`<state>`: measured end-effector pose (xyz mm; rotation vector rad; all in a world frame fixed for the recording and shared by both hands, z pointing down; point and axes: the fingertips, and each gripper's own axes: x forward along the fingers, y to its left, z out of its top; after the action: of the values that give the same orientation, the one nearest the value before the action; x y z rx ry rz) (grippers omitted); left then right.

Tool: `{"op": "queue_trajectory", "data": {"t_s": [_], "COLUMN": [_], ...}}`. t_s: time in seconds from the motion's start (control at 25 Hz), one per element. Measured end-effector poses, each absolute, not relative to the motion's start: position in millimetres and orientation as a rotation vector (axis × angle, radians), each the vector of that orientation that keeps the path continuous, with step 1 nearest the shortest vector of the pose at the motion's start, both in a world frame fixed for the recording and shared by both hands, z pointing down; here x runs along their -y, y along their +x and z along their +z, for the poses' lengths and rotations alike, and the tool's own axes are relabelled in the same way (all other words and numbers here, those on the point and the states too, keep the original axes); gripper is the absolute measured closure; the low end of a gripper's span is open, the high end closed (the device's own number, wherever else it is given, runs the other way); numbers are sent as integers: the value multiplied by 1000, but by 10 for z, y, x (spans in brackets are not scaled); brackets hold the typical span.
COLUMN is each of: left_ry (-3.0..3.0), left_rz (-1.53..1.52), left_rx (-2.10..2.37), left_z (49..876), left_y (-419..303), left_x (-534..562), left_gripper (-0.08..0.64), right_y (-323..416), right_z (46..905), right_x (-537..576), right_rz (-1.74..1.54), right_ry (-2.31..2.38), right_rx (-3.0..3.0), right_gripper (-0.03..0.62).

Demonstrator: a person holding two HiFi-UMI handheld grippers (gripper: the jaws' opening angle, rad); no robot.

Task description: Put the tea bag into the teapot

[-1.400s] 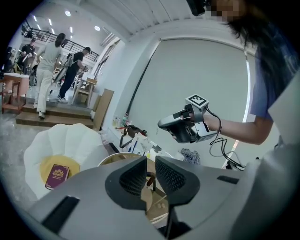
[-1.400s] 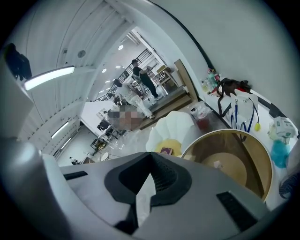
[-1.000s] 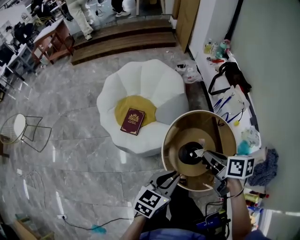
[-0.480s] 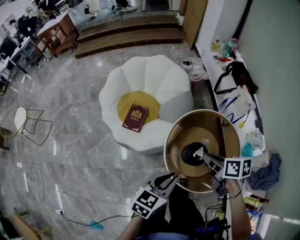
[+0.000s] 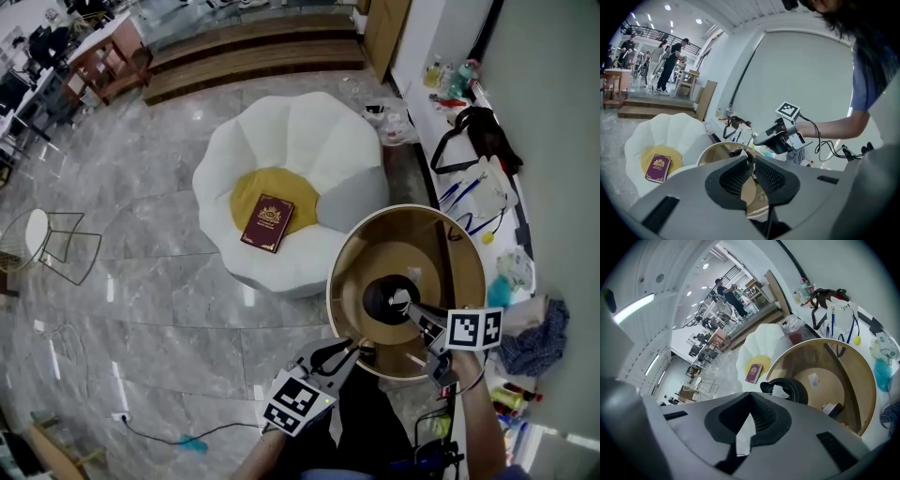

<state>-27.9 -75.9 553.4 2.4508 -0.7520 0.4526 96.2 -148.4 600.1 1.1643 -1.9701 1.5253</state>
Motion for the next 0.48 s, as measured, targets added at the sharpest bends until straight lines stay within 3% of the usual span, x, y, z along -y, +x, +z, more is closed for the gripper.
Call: {"op": "queue_trajectory", "data": {"t_s": [0.48], "left_ry": [2429], "left_rz": [497], "left_rx": [735], "left_z": [5692], "left_y": [-206], "left_x": [673], "left_gripper": [508], "right_y": [1048], "right_z": [6581], "right_x": [1368], "right_rz": [1561], "right_ry": [1126], "right_rx": [1858], "right_gripper": [578]}}
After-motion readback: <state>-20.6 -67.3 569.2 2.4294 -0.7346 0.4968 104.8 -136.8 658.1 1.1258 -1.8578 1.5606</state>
